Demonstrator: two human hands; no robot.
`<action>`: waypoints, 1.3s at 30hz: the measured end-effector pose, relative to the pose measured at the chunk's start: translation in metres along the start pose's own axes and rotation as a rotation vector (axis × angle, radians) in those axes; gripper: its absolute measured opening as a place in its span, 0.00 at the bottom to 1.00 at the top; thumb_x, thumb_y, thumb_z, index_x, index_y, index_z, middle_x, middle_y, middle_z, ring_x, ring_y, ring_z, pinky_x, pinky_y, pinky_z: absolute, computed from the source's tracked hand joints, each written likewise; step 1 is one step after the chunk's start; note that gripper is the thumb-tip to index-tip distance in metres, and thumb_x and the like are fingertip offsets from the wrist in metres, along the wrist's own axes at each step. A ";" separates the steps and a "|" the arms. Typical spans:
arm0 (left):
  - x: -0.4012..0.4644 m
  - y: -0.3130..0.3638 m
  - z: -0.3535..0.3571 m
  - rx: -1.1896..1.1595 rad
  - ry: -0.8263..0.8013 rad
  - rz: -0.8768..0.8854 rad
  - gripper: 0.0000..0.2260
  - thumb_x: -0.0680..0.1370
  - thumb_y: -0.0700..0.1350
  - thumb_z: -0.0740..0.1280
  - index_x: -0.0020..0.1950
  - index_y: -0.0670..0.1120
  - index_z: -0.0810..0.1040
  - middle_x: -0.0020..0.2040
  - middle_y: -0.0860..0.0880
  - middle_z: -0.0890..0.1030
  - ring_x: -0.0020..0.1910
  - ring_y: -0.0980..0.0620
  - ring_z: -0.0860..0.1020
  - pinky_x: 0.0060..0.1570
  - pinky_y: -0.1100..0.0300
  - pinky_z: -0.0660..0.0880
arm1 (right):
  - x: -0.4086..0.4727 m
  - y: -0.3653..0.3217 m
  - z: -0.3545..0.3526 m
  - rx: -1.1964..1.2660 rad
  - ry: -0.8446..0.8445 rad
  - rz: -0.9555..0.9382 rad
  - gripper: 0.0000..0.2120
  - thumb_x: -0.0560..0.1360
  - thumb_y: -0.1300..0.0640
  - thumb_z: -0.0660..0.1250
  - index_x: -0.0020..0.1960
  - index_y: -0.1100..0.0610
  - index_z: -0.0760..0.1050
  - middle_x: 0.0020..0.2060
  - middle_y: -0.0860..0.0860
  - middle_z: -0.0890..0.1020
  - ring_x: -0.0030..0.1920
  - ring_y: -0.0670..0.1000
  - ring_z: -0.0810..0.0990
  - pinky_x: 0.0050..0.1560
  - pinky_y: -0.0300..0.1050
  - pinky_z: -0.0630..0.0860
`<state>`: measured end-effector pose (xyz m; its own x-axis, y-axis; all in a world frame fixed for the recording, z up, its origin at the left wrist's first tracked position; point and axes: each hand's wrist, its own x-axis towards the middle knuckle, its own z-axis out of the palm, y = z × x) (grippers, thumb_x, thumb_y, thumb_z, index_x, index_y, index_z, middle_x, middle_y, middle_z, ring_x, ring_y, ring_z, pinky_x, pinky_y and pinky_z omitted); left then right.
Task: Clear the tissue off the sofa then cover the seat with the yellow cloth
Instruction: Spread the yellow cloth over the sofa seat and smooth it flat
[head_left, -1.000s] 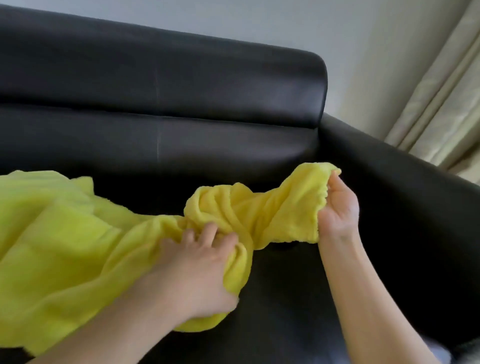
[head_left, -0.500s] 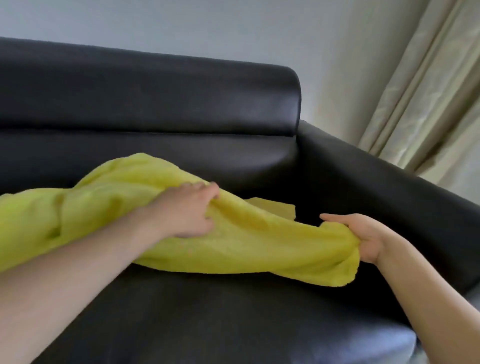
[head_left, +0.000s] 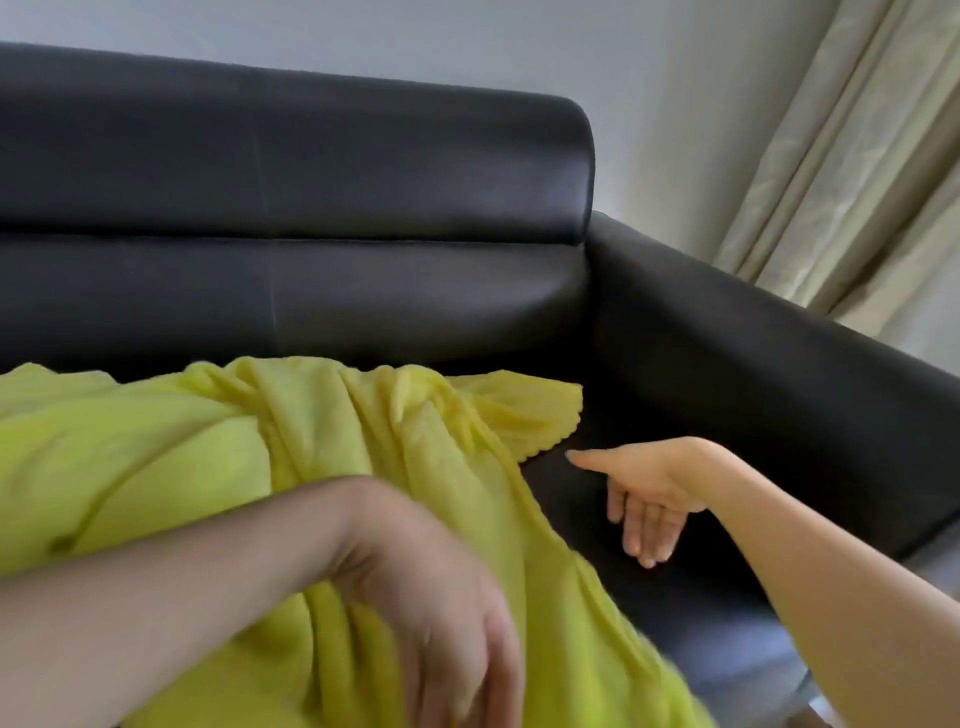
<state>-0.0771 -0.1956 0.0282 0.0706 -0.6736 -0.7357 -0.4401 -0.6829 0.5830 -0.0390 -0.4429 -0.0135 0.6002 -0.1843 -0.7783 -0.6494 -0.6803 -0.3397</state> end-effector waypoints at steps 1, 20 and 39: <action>0.004 -0.003 -0.010 -0.096 0.143 0.061 0.12 0.78 0.33 0.59 0.52 0.47 0.77 0.48 0.49 0.80 0.47 0.50 0.78 0.53 0.55 0.75 | 0.002 -0.008 0.005 -0.013 0.026 -0.038 0.42 0.71 0.25 0.53 0.55 0.66 0.73 0.38 0.62 0.83 0.34 0.59 0.84 0.35 0.48 0.81; -0.003 -0.062 -0.070 -0.722 0.694 0.443 0.07 0.70 0.35 0.61 0.44 0.42 0.78 0.39 0.42 0.79 0.37 0.48 0.77 0.39 0.57 0.74 | 0.033 -0.035 0.043 1.103 -0.317 -0.637 0.20 0.80 0.48 0.55 0.63 0.59 0.76 0.56 0.62 0.82 0.53 0.60 0.83 0.52 0.54 0.77; 0.052 -0.102 -0.071 0.770 1.178 -0.303 0.11 0.75 0.54 0.58 0.53 0.54 0.76 0.58 0.54 0.71 0.62 0.49 0.66 0.65 0.54 0.60 | 0.041 -0.037 -0.023 -0.610 0.948 -0.099 0.18 0.77 0.57 0.58 0.66 0.59 0.69 0.59 0.58 0.73 0.55 0.60 0.74 0.47 0.51 0.71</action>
<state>0.0350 -0.1806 -0.0448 0.7652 -0.6295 0.1346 -0.6124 -0.7763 -0.1493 0.0200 -0.4415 -0.0204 0.9167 -0.3976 0.0402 -0.3991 -0.9063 0.1388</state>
